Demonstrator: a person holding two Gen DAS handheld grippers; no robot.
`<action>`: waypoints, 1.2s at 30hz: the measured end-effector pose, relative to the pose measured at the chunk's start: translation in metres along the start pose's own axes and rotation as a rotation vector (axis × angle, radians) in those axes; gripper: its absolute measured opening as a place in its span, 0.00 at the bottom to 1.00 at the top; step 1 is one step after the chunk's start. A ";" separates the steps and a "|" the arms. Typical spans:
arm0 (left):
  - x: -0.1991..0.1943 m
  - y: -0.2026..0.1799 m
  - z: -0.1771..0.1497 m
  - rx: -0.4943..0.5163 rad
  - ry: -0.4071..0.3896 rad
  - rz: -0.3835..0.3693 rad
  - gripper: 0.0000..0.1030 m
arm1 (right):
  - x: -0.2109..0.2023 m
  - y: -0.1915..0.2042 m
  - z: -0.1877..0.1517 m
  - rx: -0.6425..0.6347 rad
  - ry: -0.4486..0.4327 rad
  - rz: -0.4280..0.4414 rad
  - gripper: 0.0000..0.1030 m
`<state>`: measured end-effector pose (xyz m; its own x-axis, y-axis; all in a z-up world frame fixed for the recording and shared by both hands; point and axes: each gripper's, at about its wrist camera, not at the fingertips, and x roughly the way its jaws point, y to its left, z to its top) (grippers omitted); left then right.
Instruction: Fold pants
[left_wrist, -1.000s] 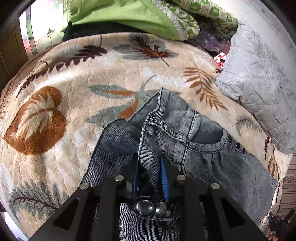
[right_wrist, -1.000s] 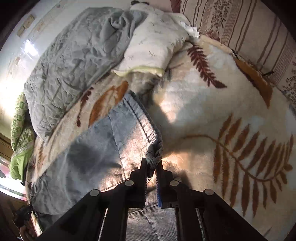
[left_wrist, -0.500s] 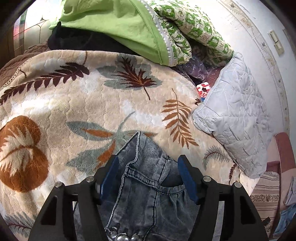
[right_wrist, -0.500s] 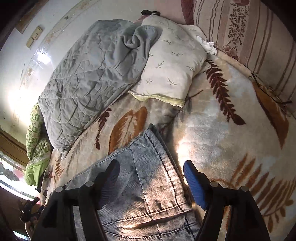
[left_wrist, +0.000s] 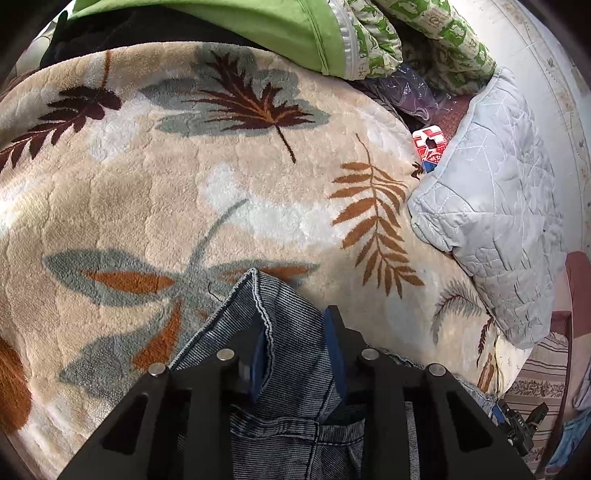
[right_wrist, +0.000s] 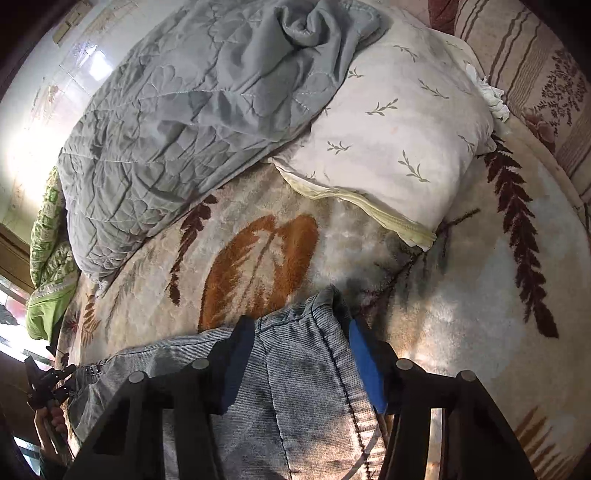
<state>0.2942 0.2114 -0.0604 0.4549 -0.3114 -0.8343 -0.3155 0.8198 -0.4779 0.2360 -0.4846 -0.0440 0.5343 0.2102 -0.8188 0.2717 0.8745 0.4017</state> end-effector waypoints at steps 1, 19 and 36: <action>0.001 0.000 0.001 0.000 0.003 0.007 0.22 | 0.005 0.001 0.003 -0.009 0.000 -0.005 0.53; -0.034 -0.015 -0.003 0.072 -0.121 0.008 0.02 | -0.011 0.015 0.008 -0.086 -0.073 -0.138 0.16; -0.210 0.034 -0.155 0.054 -0.275 -0.223 0.02 | -0.196 -0.018 -0.112 0.006 -0.272 0.062 0.15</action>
<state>0.0590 0.2300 0.0560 0.7168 -0.3509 -0.6026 -0.1419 0.7726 -0.6188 0.0370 -0.4931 0.0632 0.7452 0.1372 -0.6526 0.2363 0.8608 0.4508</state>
